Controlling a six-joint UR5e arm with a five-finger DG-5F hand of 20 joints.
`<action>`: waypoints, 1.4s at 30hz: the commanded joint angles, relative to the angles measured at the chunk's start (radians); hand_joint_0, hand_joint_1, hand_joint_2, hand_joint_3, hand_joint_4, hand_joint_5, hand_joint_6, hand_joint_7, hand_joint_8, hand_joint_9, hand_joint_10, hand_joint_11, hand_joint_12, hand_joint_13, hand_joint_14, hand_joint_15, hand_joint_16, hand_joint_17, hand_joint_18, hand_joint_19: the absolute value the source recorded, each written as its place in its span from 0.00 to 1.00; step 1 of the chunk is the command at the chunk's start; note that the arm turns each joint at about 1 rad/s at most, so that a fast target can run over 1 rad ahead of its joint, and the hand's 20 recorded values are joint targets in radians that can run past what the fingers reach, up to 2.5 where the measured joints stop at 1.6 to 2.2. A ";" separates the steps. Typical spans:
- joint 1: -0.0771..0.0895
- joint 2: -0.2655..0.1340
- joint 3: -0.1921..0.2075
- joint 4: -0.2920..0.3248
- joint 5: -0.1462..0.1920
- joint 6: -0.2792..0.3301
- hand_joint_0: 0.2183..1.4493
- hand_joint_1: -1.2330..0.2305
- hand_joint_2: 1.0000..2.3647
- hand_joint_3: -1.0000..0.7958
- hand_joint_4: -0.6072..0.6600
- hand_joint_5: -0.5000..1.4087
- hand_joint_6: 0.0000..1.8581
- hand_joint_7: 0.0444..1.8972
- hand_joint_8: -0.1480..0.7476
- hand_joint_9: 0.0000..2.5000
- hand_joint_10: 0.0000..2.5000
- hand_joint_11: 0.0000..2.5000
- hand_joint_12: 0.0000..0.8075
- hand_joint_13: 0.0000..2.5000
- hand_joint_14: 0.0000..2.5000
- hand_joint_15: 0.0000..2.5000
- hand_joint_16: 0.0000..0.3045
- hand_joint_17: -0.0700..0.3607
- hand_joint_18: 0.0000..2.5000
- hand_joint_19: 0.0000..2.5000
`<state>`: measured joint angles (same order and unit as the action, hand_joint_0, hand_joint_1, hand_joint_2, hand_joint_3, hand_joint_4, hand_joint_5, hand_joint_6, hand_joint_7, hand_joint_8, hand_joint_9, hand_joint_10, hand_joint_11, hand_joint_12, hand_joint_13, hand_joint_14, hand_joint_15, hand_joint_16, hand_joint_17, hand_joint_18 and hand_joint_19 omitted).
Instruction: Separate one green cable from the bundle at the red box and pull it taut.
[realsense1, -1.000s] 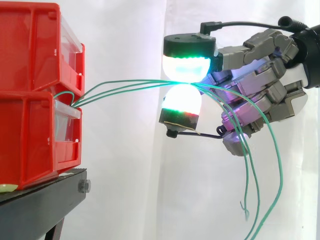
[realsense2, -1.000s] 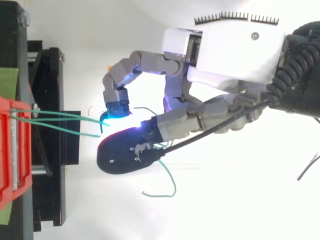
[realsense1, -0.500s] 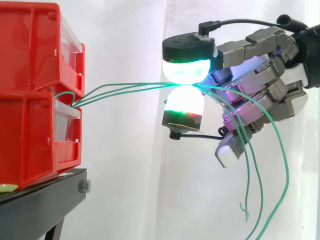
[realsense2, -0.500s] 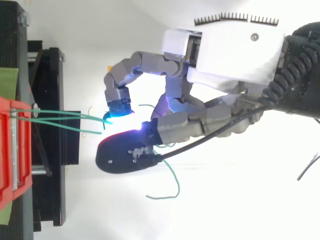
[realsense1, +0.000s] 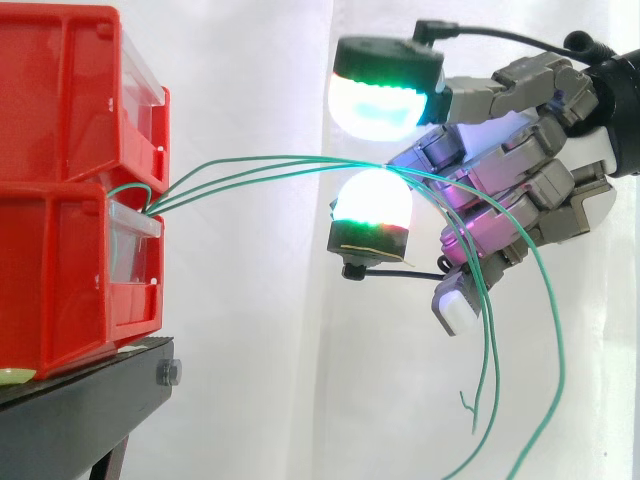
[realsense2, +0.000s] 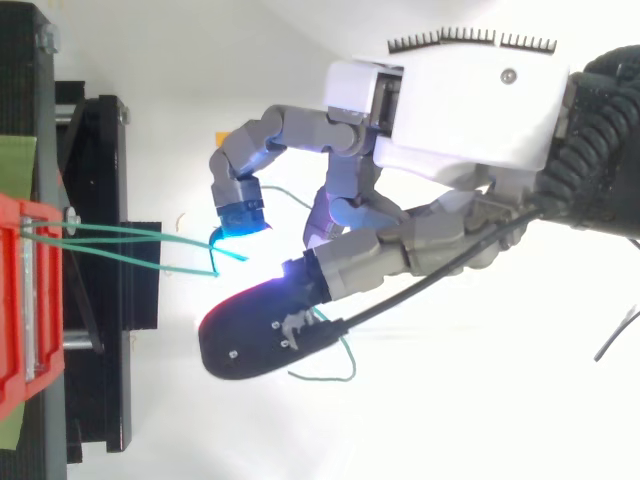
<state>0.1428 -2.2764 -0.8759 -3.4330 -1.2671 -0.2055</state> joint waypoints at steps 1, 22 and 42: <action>0.000 0.000 0.000 0.000 0.000 0.000 0.13 0.55 0.00 0.28 0.68 0.27 0.41 0.64 0.53 0.72 0.99 0.49 0.51 0.48 1.00 0.32 0.28 0.61 0.39 0.09; -0.002 0.000 0.002 0.000 0.002 0.000 0.40 0.40 0.01 0.34 0.55 0.28 0.40 0.61 0.35 0.81 0.99 0.49 0.31 0.50 1.00 0.39 0.16 0.42 0.45 0.35; -0.002 0.008 0.002 -0.011 0.000 -0.015 0.11 0.51 0.00 0.28 0.65 0.25 0.44 0.60 0.55 0.69 1.00 0.44 0.54 0.48 1.00 0.30 0.29 0.63 0.37 0.06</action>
<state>0.1407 -2.2693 -0.8743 -3.4422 -1.2670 -0.2180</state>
